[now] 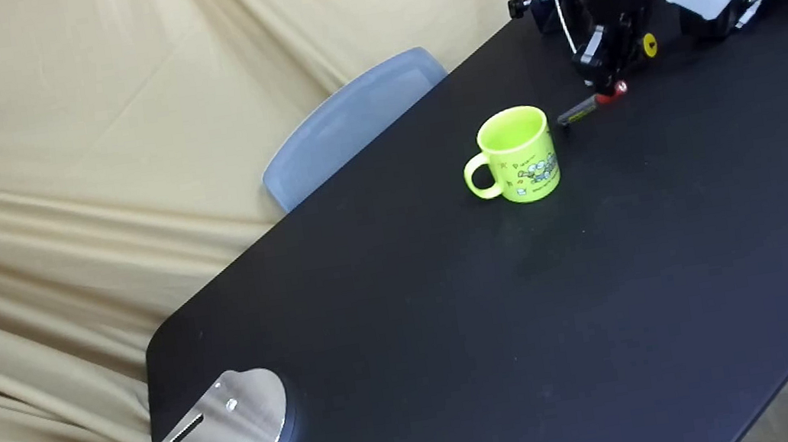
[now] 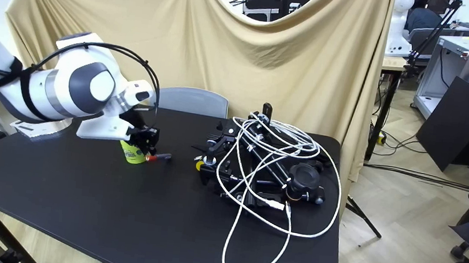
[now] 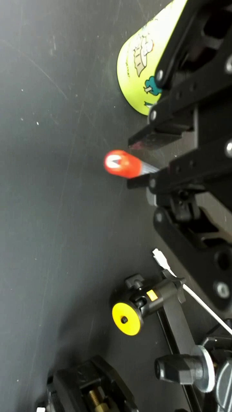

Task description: Pick up the pen from the cup and put it on the table.

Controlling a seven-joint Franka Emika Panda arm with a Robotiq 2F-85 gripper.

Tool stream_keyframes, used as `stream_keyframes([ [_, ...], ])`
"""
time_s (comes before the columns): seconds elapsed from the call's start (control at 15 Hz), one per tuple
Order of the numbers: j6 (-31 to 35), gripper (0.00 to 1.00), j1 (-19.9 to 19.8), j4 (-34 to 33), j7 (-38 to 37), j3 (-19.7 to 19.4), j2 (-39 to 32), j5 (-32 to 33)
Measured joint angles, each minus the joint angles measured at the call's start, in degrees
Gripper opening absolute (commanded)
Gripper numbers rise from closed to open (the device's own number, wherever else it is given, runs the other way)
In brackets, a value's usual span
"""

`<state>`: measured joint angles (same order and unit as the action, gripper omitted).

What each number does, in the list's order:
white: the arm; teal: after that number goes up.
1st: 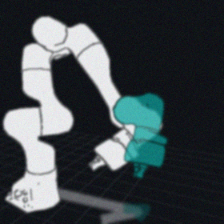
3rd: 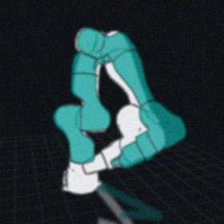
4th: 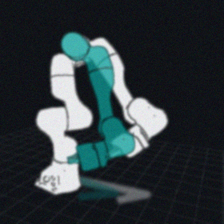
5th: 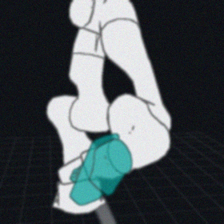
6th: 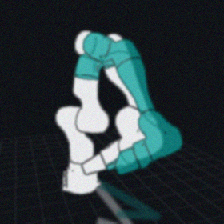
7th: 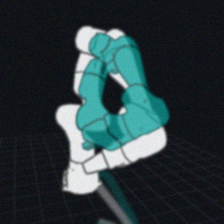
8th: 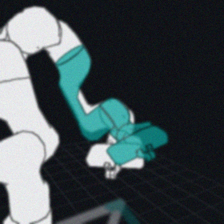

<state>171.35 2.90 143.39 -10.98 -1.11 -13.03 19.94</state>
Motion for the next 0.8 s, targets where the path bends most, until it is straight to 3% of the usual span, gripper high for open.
stream_keyframes([
  [0.4,-0.7,0.98,0.1,0.0,-0.2,-0.1,0.0,-0.9],
  [0.6,-5.5,1.00,0.5,0.0,-0.1,0.0,1.4,-2.4],
  [0.8,-15.2,1.00,1.2,0.0,1.0,1.1,3.9,-8.2],
])
